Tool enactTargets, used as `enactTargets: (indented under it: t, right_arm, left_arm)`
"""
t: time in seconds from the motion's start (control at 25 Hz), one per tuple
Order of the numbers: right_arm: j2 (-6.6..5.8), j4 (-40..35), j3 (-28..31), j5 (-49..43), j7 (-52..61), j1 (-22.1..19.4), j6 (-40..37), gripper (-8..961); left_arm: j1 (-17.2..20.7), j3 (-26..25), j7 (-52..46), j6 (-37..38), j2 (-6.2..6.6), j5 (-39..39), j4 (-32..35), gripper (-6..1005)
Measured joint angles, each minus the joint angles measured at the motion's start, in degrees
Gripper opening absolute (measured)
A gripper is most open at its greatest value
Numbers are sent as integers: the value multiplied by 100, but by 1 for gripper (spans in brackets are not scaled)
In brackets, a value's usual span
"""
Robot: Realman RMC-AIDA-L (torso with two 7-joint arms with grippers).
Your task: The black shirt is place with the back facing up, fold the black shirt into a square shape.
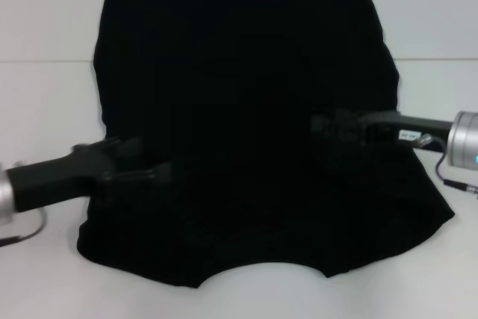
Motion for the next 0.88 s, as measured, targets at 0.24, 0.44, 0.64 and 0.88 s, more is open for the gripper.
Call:
enactTargets:
  t: [0.24,0.44,0.64,0.88]
  right_arm:
    - [37,136,-65,-8,-48,100,27,801]
    - [39,139,-44,13,-19,152,16,794]
    - [39,142,-42,18,-17,204,27,783]
    - [39,127,-43,22,-16,214,27,771]
  left_arm:
    - [23,-858,-722,492,130,1176,397,879]
    - [-8,-1183,-1244,407,191,1804,510,866]
    - [-126,-1145,-1970,143,199,2395,452,853]
    - [-214,-1111,-2229,90,198,2561,348,838]
